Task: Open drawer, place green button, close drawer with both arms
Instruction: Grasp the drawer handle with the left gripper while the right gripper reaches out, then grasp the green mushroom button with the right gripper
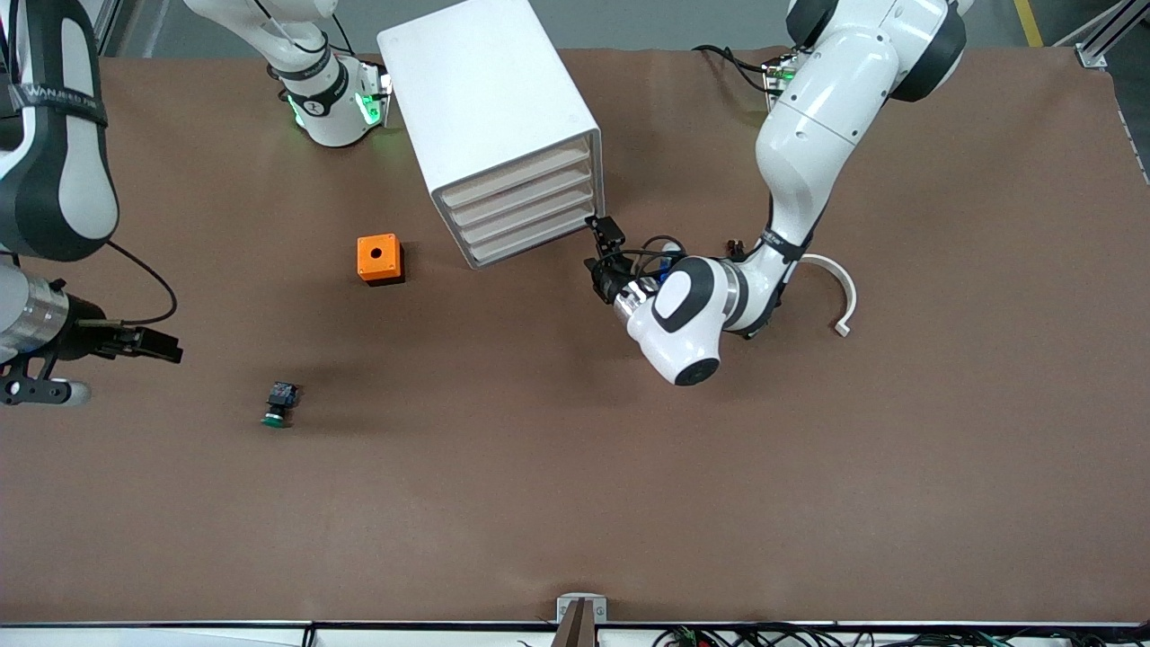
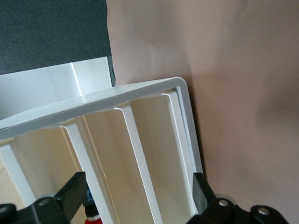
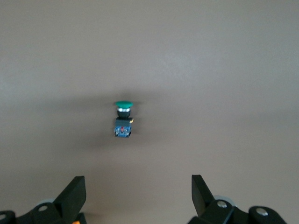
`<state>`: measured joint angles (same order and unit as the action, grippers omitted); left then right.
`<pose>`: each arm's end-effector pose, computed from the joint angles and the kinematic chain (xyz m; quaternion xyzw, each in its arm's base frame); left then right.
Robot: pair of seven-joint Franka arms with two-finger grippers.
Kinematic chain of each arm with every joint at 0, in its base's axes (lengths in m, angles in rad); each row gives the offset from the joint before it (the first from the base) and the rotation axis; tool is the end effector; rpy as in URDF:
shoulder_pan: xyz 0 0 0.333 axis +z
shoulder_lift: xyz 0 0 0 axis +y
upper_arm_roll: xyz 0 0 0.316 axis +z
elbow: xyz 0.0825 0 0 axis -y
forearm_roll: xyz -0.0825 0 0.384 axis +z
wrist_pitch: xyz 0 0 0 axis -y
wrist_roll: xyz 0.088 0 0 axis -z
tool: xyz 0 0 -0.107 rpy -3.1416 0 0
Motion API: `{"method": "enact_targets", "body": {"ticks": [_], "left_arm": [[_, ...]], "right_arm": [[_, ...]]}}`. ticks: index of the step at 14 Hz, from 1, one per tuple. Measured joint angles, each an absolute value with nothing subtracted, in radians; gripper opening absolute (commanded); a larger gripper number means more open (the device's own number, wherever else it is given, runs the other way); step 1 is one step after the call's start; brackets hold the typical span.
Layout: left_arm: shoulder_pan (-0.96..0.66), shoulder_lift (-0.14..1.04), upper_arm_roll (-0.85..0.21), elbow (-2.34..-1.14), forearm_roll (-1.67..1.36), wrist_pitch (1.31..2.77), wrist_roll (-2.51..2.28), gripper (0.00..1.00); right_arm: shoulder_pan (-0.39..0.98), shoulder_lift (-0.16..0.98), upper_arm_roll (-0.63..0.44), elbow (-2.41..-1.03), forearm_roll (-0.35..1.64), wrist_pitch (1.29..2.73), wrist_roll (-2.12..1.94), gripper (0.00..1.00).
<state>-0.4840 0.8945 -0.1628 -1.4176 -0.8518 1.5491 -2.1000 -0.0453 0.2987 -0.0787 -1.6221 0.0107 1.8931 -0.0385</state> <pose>0.4868 -0.4471 0.1732 -0.5121 -0.6522 0.5064 0.2366 0.6415 -0.0742 0.4477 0.9990 -0.0429 -0.0139 0.0054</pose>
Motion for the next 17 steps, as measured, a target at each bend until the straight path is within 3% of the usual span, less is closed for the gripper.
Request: {"method": "enact_targets", "body": {"ticks": [3,12,17], "left_arm": [[-0.518,0.918,-0.163,-1.417,-0.859,1.547,-2.101,0.62],[-0.572,0.971,-0.189,-1.417,-0.879,1.492,-2.101,0.58],[-0.575,0.986,-0.202,-1.414,-0.881,1.479,-2.101,0.34]], "right_arm": [[-0.03,0.317,-0.073,-1.648,0.012,1.989,0.063,1.0],[-0.003,0.43,-0.07,-1.807,0.013,2.307,0.111,1.0],[0.004,0.457,-0.069,-1.935,0.013,2.469,0.113,1.0]]}}
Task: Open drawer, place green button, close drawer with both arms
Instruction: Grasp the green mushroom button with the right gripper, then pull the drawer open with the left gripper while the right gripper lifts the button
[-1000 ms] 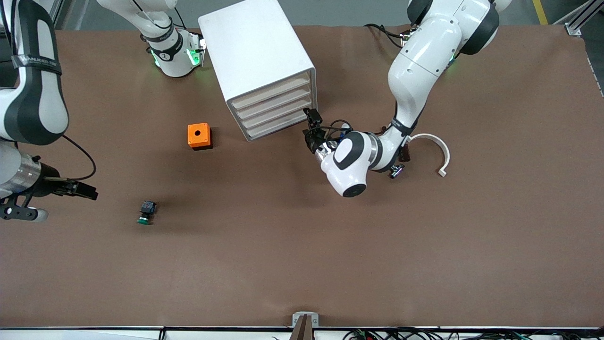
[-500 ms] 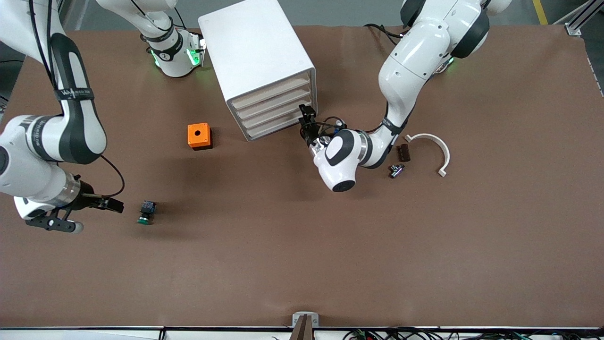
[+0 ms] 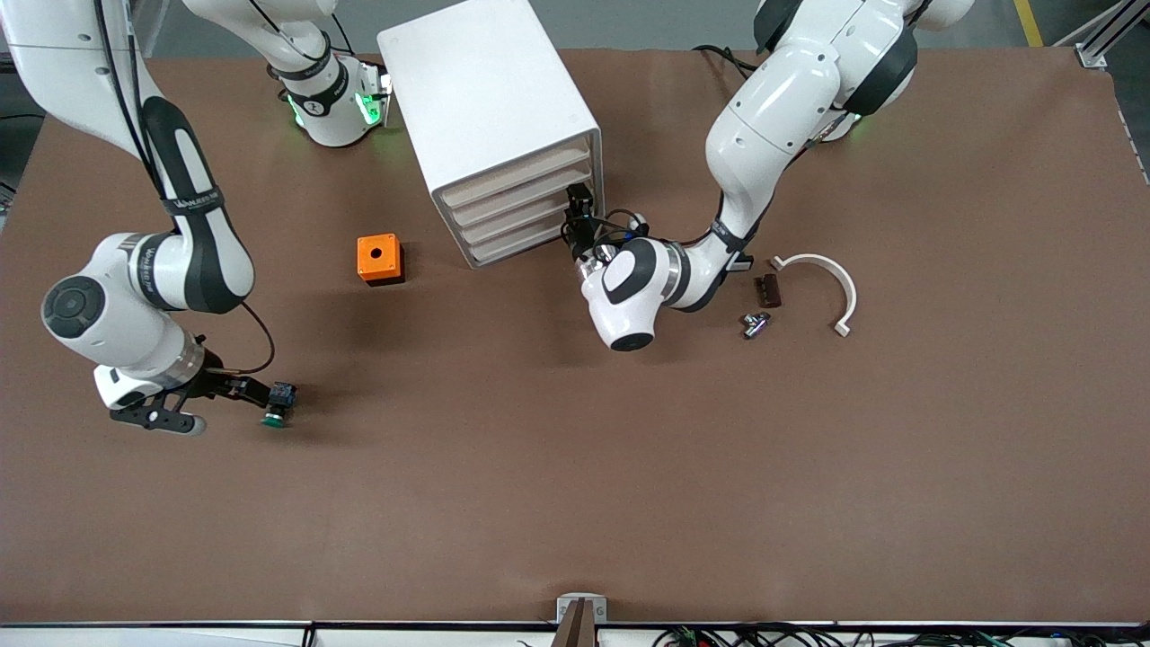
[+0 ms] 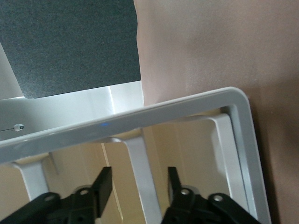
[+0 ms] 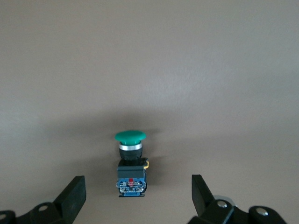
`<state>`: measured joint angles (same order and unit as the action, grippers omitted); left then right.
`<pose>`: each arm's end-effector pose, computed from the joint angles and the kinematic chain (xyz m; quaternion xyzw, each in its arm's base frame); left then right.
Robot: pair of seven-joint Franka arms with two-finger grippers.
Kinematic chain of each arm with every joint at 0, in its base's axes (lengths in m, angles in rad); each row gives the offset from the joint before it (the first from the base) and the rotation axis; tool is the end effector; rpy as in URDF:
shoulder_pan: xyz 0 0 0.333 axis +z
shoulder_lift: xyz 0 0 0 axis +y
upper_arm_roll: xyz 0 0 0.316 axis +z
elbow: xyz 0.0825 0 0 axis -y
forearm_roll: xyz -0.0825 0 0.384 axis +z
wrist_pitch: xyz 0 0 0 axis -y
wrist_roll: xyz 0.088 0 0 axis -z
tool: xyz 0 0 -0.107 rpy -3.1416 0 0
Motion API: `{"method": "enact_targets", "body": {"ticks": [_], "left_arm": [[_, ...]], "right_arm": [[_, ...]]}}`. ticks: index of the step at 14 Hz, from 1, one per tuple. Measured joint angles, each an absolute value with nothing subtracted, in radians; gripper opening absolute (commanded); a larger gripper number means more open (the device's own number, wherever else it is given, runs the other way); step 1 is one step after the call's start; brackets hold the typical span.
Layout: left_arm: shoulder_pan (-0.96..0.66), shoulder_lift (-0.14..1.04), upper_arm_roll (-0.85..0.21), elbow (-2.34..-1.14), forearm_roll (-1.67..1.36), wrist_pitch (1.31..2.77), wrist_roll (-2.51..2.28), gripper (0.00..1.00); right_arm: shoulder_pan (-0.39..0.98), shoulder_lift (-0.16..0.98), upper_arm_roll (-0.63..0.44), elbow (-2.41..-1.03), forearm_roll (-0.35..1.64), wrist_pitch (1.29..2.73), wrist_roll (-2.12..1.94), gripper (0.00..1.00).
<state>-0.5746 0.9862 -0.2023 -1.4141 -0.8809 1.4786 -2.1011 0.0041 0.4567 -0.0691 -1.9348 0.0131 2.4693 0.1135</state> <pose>0.4080 -0.4959 0.1284 -0.5134 -0.5933 0.5300 0.3216 0.6305 -0.0389 0.2563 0.9951 -0.0899 0.0397 0.0098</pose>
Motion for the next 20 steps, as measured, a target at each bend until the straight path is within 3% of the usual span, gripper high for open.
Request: {"method": "enact_targets", "body": {"ticks": [3,6,20], "left_arm": [[-0.586,0.999,-0.206,-1.415,-0.881,1.476,-2.101,0.2],[-0.591,1.008,-0.206,-1.415,-0.881,1.476,-2.101,0.13],[-0.47,1.009,-0.203,-1.406,-0.891,1.476,-2.1,0.14]], "right_arm": [[0.005,0.49,-0.069,-1.938,0.013,2.5,0.133,1.0],[0.019,0.511,-0.068,-1.938,0.013,2.511,0.153,1.0],[0.027,0.582,-0.062,-1.965,0.014,2.592,0.162,0.98]]}}
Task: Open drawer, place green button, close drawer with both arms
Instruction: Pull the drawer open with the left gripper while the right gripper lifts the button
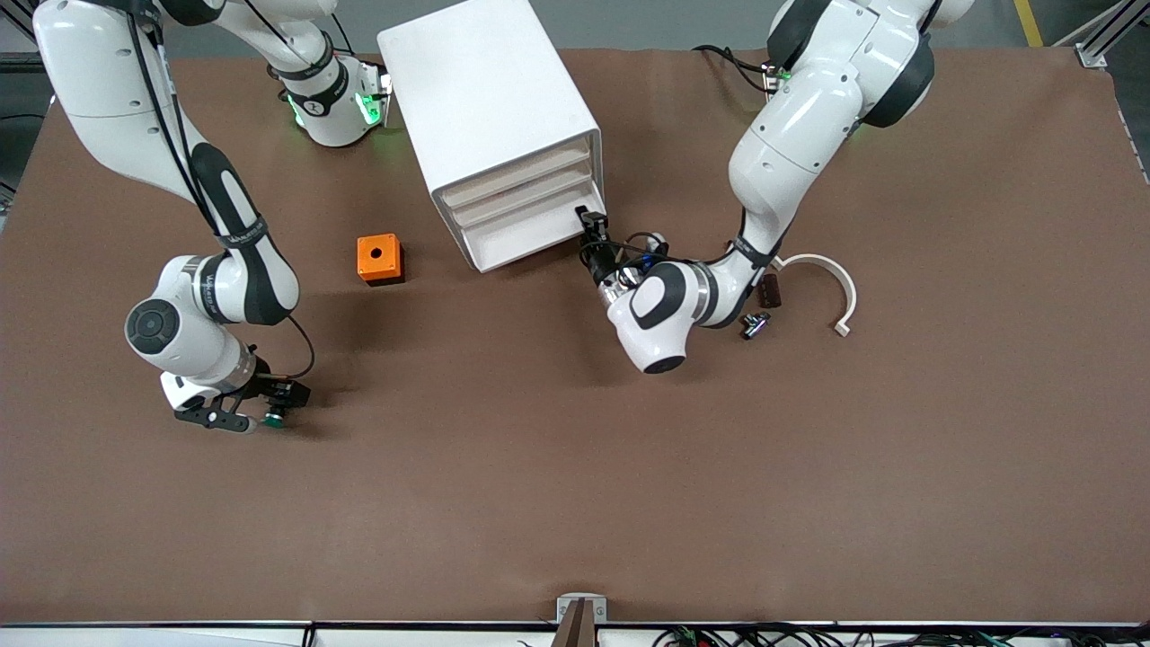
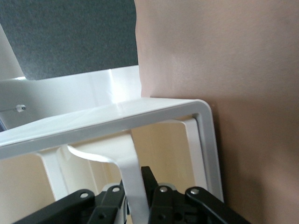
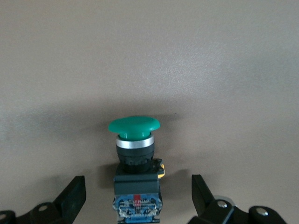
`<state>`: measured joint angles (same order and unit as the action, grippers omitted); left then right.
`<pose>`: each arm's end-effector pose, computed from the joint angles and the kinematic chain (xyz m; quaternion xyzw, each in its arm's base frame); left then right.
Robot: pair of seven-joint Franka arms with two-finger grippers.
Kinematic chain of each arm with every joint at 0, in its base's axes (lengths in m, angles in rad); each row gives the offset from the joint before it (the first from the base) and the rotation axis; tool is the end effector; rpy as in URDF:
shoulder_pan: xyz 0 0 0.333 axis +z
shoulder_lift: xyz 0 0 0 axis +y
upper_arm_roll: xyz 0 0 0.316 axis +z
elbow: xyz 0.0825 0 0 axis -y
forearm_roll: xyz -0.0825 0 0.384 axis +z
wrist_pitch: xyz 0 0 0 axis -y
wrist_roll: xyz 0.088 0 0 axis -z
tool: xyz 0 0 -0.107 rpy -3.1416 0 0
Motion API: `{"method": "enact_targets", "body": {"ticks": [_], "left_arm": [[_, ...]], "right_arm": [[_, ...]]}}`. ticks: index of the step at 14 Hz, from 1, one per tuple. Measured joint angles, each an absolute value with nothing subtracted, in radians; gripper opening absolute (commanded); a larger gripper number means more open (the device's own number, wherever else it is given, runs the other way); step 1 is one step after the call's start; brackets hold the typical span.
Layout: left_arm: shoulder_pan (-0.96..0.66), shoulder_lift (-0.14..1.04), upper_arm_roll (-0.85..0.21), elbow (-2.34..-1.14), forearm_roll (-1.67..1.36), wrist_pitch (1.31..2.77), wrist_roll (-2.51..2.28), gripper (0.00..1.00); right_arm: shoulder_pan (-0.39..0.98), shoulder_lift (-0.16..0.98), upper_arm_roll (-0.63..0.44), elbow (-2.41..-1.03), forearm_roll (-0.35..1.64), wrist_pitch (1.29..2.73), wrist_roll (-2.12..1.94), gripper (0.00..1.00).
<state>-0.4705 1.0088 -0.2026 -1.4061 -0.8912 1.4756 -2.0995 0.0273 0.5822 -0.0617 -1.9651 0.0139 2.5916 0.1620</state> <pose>0.4553 -0.4508 0.1181 -0.4745 -0.6174 0.5523 0.2978 0.6185 -0.0206 0.1773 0.9948 -0.0984 0.0235 0.0116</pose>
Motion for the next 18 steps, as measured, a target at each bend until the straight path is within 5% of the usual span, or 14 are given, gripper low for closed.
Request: {"method": "enact_targets", "body": {"ticks": [5,7,11,12,14,16,18], "left_arm": [[-0.398,1.009,-0.202,-1.4,-0.903,1.501,-2.098,0.15],[-0.373,1.009,-0.202,-1.394,-0.903,1.511,-2.098,0.16],[-0.34,1.009,-0.202,-1.385,-0.903,1.526,-2.076,0.19],[-0.339,1.009,-0.202,-1.385,-0.903,1.528,-2.074,0.32],[-0.339,1.009,-0.202,-1.385,-0.903,1.532,-2.071,0.85],[-0.341,1.012,-0.202,-1.385,-0.903,1.542,-2.069,1.0],[-0.341,1.013,-0.202,-1.384,-0.893,1.545,-2.063,1.0]], "right_arm": [[0.029,0.583,-0.061,-1.974,0.014,2.592,0.165,0.54],[0.029,0.582,-0.061,-1.975,0.014,2.592,0.171,0.0],[0.035,0.567,-0.058,-1.97,0.015,2.547,0.236,0.0],[0.041,0.554,-0.057,-1.964,0.015,2.512,0.259,0.0],[0.055,0.522,-0.053,-1.948,0.016,2.441,0.322,0.0],[0.09,0.485,-0.047,-1.943,0.016,2.407,0.454,0.0],[0.154,0.448,-0.042,-1.94,0.016,2.391,0.628,0.0]]}}
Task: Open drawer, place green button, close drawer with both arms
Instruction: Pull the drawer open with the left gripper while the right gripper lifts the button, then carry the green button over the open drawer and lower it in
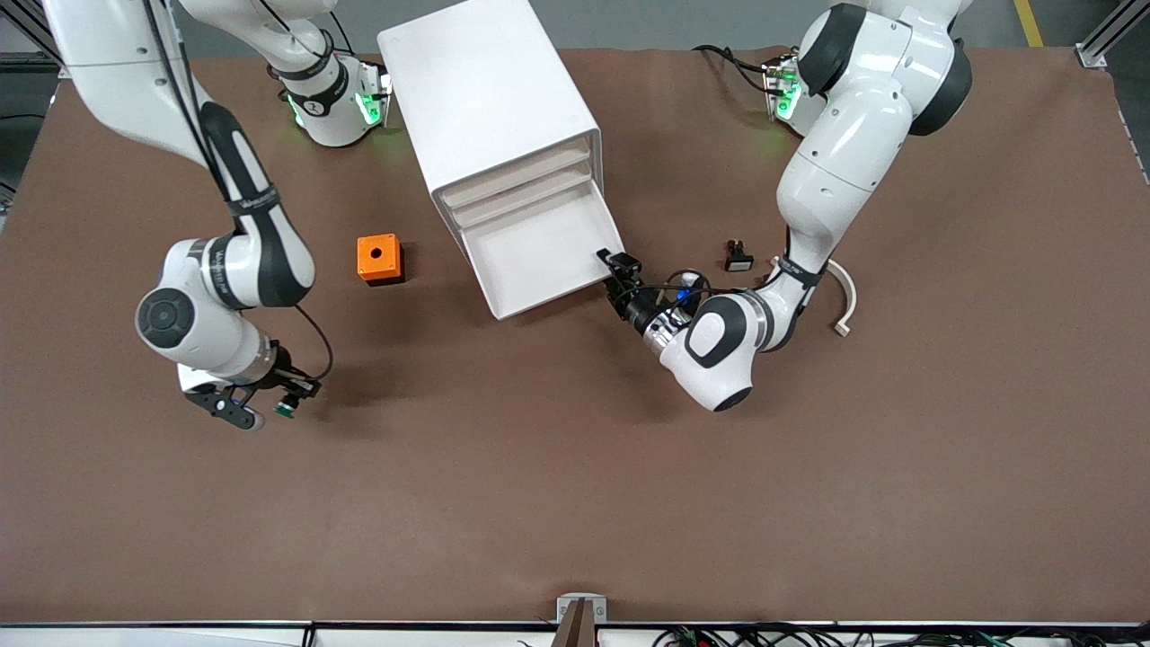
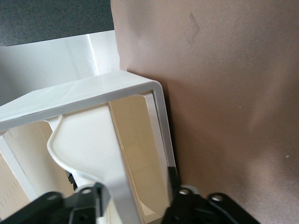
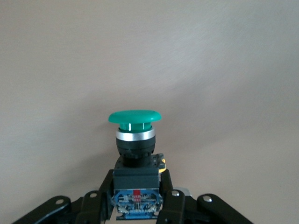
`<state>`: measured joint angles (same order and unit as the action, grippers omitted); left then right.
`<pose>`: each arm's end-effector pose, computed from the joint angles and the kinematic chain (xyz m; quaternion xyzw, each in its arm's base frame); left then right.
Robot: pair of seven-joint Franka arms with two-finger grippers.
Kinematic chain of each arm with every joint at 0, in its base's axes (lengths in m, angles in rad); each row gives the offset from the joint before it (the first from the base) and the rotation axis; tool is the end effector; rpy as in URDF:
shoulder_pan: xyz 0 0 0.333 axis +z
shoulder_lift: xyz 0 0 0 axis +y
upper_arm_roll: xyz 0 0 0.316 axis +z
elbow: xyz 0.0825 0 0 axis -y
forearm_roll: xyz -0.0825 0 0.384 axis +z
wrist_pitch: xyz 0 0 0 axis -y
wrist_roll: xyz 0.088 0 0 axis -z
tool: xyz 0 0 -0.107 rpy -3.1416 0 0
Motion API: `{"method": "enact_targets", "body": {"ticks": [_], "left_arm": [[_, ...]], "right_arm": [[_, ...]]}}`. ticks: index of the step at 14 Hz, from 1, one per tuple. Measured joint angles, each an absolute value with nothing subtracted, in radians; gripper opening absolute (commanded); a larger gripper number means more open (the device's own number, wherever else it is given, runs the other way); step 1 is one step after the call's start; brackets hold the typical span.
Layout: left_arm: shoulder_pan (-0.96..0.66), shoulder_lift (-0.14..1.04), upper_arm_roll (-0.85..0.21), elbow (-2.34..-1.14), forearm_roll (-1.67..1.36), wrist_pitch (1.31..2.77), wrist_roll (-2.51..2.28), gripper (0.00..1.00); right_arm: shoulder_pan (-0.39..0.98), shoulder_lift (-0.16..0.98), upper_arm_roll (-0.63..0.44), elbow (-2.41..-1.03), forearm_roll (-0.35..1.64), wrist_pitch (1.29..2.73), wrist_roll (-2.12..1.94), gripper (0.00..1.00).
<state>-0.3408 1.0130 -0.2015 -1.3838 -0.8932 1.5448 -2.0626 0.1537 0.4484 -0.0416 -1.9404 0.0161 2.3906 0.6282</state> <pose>0.5253 -0.3896 0.1185 -0.4467 -0.6606 0.5626 0.2181 0.6183 0.0708 0.2515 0.9659 -0.2589 0.0023 0.0029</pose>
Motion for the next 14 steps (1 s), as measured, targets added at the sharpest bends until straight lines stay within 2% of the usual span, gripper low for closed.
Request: {"method": "enact_targets", "body": {"ticks": [3,11,14], "left_arm": [[-0.339,1.013,-0.202,-1.371,-0.876,1.539,-2.002,1.0],[-0.32,0.998,-0.205,-1.28,-0.876,1.524,-1.803,1.0],[-0.307,0.991,-0.204,-1.242,-0.875,1.524,-1.727,1.0]], "right_arm": [[0.22,0.399,0.017,-1.934,0.017,2.363,0.89,0.0],[0.24,0.347,0.328,-1.93,0.018,2.358,1.542,0.0],[0.317,0.347,0.362,-1.93,0.018,2.358,1.7,0.0]]}}
